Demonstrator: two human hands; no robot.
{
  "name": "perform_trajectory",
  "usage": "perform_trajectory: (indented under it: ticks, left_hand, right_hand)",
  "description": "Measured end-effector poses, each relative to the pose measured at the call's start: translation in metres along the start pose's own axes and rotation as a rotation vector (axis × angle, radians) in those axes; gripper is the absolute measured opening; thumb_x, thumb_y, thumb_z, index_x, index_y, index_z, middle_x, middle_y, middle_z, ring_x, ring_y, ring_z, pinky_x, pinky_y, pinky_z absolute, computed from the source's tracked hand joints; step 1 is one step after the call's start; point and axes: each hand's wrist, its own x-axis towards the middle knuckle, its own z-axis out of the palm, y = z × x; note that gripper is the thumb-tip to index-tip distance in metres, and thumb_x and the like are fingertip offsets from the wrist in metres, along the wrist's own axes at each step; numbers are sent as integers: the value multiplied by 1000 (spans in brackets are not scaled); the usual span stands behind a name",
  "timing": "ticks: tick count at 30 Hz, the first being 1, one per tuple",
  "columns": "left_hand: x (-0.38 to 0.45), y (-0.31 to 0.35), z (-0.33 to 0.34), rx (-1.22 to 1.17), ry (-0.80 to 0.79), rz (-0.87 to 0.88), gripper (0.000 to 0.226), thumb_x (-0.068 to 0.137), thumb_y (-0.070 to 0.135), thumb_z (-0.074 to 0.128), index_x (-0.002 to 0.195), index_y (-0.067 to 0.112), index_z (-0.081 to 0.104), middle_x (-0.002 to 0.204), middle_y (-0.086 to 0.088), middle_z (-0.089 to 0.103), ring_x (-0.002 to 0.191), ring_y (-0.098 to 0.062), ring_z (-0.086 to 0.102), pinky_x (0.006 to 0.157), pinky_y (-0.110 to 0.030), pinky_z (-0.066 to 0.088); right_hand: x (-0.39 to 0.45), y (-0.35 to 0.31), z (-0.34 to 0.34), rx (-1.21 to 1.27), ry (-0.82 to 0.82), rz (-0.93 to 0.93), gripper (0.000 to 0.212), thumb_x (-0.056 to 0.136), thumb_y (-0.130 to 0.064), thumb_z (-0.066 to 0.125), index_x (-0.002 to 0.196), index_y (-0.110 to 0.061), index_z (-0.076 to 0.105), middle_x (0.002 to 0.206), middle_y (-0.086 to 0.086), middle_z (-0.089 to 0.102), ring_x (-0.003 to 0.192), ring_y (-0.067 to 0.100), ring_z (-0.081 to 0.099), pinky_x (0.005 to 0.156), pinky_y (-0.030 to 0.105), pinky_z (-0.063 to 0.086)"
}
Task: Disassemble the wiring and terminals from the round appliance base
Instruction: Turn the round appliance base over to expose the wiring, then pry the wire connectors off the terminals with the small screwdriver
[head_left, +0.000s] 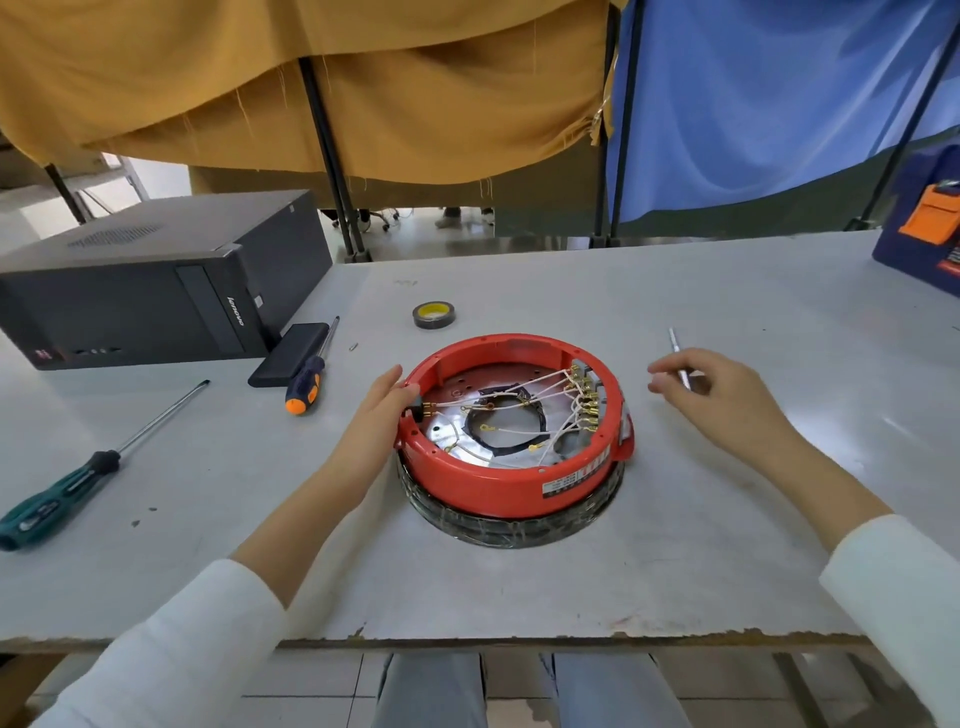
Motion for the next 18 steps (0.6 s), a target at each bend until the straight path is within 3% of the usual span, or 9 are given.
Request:
perform_trajectory:
  ticks: [2, 3, 5, 7, 9, 12, 15, 17, 18]
  left_hand:
    - [-1, 5, 9, 15, 34, -14, 45, 96, 27, 44, 141, 26, 39, 127, 6, 52, 111, -10, 54, 91, -24, 42]
    - [-1, 7, 12, 18, 50, -16, 40, 95, 21, 43, 136, 25, 46, 116, 6, 58, 98, -8, 59, 80, -21, 46]
    - [-1, 9, 16, 20, 74, -26, 36, 94, 13, 41, 126, 23, 53, 99, 6, 63, 81, -6, 62, 65, -19, 48]
    - [-3, 8, 16, 28, 75, -39, 35, 94, 13, 40, 126, 22, 51, 99, 6, 62, 84, -8, 61, 70, -22, 48]
    - [-6, 6, 16, 44, 61, -64, 34, 95, 16, 42, 128, 22, 47, 102, 4, 60, 86, -11, 60, 72, -25, 48]
    - [-6, 9, 14, 136, 36, -93, 34, 94, 26, 48, 128, 23, 44, 95, 8, 57, 80, -6, 57, 62, -21, 42]
    - [5, 21, 14, 247, 13, -33, 45, 93, 24, 52, 136, 23, 36, 93, 17, 53, 75, -1, 55, 55, -14, 44]
    - [18, 33, 16, 372, -8, 65, 50, 92, 19, 52, 139, 19, 36, 107, 14, 56, 78, -2, 57, 56, -5, 43]
    - [25, 38, 17, 431, -26, 105, 51, 92, 18, 53, 141, 19, 36, 121, 8, 56, 89, -5, 59, 65, -4, 42]
  right_hand:
    - [8, -10, 12, 54, -70, 79, 14, 92, -32, 59, 87, -22, 67, 89, -7, 68, 86, 13, 68, 87, 38, 53]
    - [10, -14, 18, 61, -89, 94, 19, 91, -36, 58, 87, -20, 68, 87, -8, 67, 84, 12, 68, 86, 41, 53]
    - [12, -20, 27, 1, -111, 72, 21, 88, -43, 60, 86, -23, 68, 83, -11, 65, 80, 9, 64, 76, 31, 51]
    - [14, -23, 30, -92, -123, 50, 17, 84, -44, 64, 88, -28, 65, 82, -14, 62, 75, 3, 57, 63, 21, 41]
    - [19, -23, 29, -142, -145, 60, 15, 83, -39, 66, 92, -28, 63, 85, -13, 61, 74, 1, 53, 59, 18, 36]
    - [30, -25, 27, -214, -189, 73, 17, 84, -30, 64, 100, -24, 64, 96, -6, 61, 81, 10, 53, 64, 23, 37]
    - [40, -31, 30, -248, -261, -7, 25, 88, -26, 61, 112, -19, 66, 104, -5, 56, 92, 11, 50, 77, 22, 34]
    - [45, -37, 35, -276, -321, -81, 29, 92, -26, 57, 119, -17, 64, 109, -2, 54, 95, 10, 47, 79, 20, 31]
    - [47, -41, 38, -290, -340, -95, 31, 94, -26, 55, 122, -17, 62, 111, 1, 53, 97, 11, 47, 79, 20, 30]
